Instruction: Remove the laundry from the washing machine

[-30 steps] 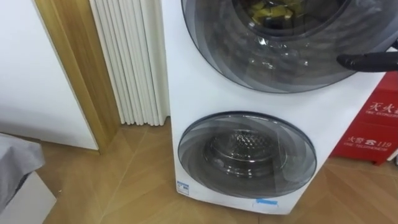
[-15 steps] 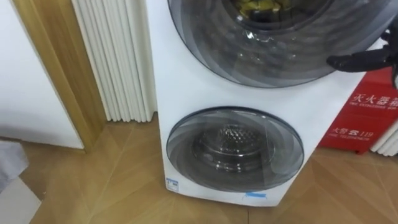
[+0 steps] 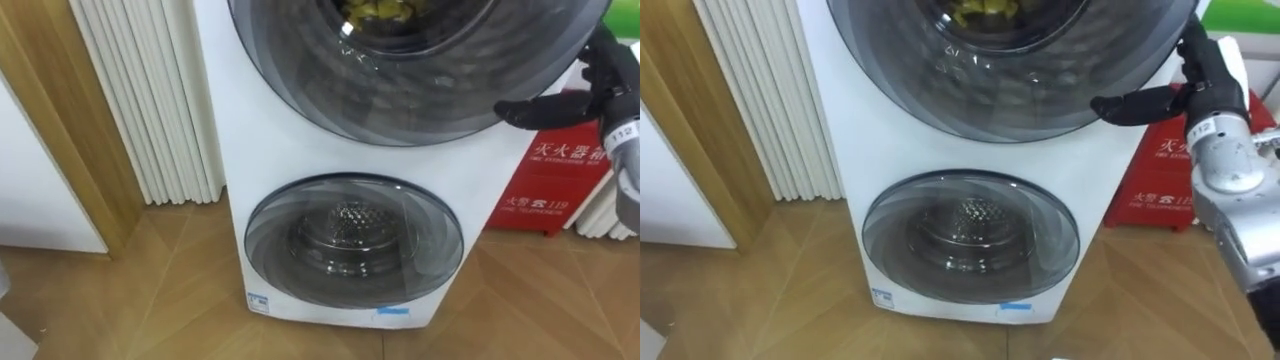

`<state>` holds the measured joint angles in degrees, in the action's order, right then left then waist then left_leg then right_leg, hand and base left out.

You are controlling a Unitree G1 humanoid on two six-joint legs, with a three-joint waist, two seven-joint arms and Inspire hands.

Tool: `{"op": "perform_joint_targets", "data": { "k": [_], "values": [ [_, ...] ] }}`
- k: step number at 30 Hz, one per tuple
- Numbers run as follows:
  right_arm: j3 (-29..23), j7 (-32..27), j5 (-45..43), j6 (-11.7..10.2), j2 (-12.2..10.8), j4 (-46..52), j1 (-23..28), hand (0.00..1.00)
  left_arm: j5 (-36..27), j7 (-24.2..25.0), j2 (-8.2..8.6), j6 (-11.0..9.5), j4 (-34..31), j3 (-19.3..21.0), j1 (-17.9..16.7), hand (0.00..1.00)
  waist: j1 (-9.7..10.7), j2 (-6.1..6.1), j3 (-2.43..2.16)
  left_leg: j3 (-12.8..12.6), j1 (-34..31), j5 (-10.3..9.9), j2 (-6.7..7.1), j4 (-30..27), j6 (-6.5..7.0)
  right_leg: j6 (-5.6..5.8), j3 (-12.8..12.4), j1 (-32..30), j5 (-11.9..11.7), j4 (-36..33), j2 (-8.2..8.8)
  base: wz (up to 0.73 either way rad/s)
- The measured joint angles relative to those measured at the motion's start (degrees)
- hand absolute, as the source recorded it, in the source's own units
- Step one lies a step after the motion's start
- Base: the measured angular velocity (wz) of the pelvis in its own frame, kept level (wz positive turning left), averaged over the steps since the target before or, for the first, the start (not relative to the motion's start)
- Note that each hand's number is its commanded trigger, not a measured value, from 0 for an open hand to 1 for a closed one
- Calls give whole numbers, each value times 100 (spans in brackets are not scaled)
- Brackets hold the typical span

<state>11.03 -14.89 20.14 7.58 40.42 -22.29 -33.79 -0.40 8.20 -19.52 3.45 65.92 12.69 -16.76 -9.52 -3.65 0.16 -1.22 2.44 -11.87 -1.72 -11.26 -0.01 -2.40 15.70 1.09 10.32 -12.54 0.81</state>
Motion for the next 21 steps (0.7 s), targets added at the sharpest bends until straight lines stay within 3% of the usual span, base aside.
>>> {"op": "perform_joint_targets", "data": {
  "k": [3, 12, 15, 21],
  "values": [
    [-150, 1, -92, 0, -86, 324, 222, 0, 2, -7, 4, 10, -37, -1, 12, 0, 17, -37, 32, -30, -31, -15, 2, -12, -24, -47, 8, -40, 21, 18, 3, -6],
    [-510, -19, -259, -91, -453, 1167, 954, 0, 15, -110, 29, -101, -155, -442, 123, 0, 153, -11, 4, -45, 50, -14, -1, -16, -25, -60, -31, 76, -7, 90, -22, -1],
    [-578, -17, -284, -314, -490, 1642, 1406, 0, 17, -184, 74, -96, -144, -531, 118, 0, 158, 20, 0, -17, 88, -14, -10, -6, -24, -61, -79, 96, -8, 92, -33, -7],
    [-805, 93, -417, -616, -907, 2273, 2016, 0, 66, -185, 136, -99, -133, -625, 107, 0, 296, 91, 4, -45, 89, -35, -40, -6, -57, -70, -54, 111, -13, 91, -49, 2]
  ]
}}
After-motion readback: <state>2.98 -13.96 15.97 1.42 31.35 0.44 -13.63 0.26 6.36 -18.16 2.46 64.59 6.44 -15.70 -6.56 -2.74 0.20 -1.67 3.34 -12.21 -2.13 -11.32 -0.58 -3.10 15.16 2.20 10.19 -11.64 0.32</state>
